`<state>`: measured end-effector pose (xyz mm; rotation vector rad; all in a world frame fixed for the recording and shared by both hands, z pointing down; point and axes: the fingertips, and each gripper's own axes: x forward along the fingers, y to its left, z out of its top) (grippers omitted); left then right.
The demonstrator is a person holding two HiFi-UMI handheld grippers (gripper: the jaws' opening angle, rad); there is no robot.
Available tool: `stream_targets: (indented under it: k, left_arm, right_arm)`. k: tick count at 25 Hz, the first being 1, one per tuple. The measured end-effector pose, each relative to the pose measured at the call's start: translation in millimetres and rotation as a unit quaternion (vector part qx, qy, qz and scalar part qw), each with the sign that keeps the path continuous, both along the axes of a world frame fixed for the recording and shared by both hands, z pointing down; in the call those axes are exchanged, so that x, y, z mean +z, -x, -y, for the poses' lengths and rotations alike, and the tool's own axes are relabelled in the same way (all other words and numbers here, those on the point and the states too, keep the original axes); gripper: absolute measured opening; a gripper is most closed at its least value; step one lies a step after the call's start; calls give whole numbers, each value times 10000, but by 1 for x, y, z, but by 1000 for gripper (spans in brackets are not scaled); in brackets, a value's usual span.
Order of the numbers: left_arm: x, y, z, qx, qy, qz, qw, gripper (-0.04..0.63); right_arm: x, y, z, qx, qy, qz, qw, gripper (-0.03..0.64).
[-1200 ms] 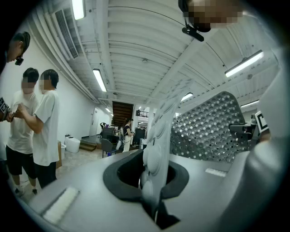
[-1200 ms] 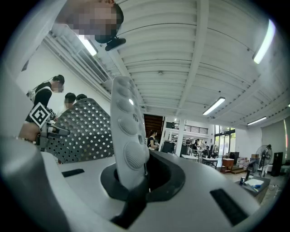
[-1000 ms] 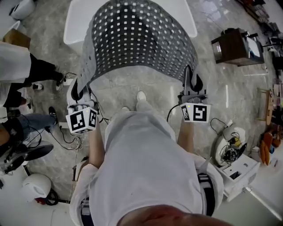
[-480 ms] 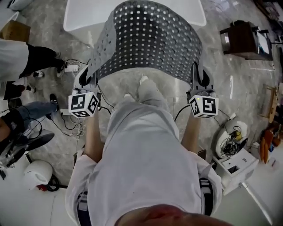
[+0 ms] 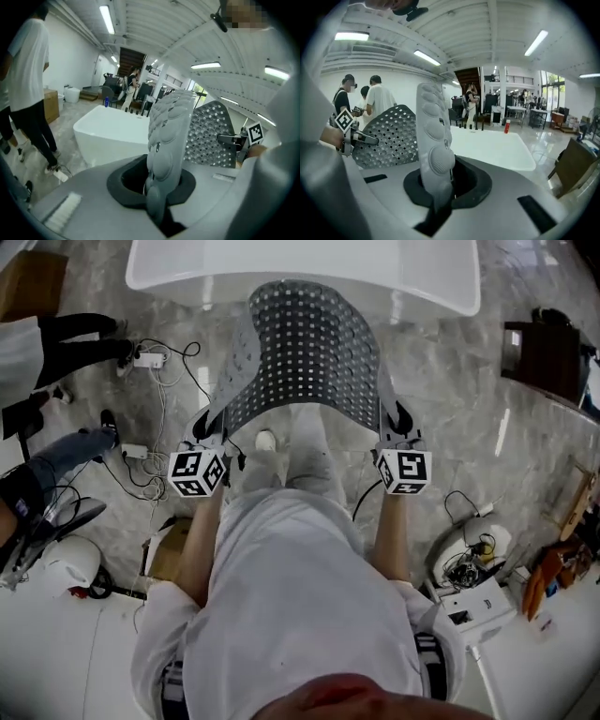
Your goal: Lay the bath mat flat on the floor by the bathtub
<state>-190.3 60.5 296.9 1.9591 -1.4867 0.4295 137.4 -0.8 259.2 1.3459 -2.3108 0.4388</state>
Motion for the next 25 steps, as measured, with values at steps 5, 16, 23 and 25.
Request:
stream_targets:
  k: [5,16,23,25]
  left_arm:
    - [111,-8,24,-368,1002,-118,9942,14]
    - [422,-34,78,366,1975,58,9796,15]
    - [586,-89,145,1087,1841,323,9763,15]
    - [625,-99,162,1198,1752,460,9761,15]
  right_arm:
    - [133,-2,54,-345,996,57,9944,21]
    - [464,-35,94,233,2292,-15,9731,21]
    - [637,-105,119,1045,2425,6,9645,21]
    - [673,-117,128,1128,2366,-14,9650,21]
